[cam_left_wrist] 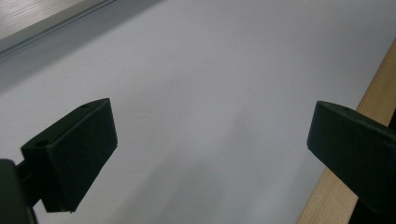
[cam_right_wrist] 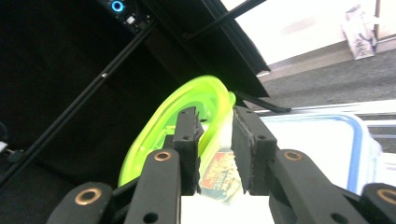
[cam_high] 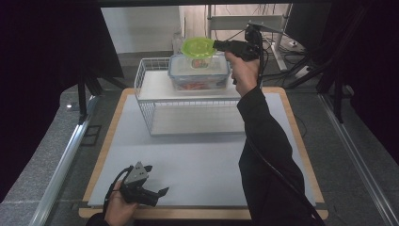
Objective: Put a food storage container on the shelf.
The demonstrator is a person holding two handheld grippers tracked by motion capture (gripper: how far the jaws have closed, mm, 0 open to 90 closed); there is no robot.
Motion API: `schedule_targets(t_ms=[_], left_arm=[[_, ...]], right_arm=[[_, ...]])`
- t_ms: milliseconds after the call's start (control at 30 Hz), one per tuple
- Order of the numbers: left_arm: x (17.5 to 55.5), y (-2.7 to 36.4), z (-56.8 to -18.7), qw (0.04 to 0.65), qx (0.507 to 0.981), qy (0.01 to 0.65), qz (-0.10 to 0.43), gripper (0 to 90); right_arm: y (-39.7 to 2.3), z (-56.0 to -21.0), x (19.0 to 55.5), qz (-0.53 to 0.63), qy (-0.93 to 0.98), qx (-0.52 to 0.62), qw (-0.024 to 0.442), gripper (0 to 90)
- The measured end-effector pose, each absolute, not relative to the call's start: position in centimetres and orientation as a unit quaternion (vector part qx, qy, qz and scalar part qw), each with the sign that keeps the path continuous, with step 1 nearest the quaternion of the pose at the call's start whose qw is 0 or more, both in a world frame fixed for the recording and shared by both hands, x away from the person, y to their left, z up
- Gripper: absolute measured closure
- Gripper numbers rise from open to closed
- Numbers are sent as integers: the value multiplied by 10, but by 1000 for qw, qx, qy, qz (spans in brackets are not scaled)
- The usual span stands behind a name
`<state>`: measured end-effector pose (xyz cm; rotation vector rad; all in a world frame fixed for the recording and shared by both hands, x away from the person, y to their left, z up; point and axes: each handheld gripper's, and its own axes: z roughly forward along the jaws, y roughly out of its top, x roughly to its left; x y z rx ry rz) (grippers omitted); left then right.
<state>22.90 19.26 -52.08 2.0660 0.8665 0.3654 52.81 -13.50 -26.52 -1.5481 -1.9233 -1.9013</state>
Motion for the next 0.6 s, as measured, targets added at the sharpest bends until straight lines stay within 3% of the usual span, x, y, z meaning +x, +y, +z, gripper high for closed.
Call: schedule_targets(t_ms=[133, 333, 433, 600], left_arm=[[229, 193, -521, 422, 825, 346, 146, 16], [229, 193, -521, 422, 825, 346, 147, 16], [229, 193, -521, 421, 825, 345, 149, 16], [228, 193, -520, 432, 822, 342, 145, 13]], right_arm=[[-134, -267, 528, -609, -618, -497, 4, 649], [-135, -264, 524, -609, -628, -484, -31, 424], [-139, -265, 521, -617, -628, -474, -25, 330], [-145, -267, 513, -617, -646, -448, -27, 261]])
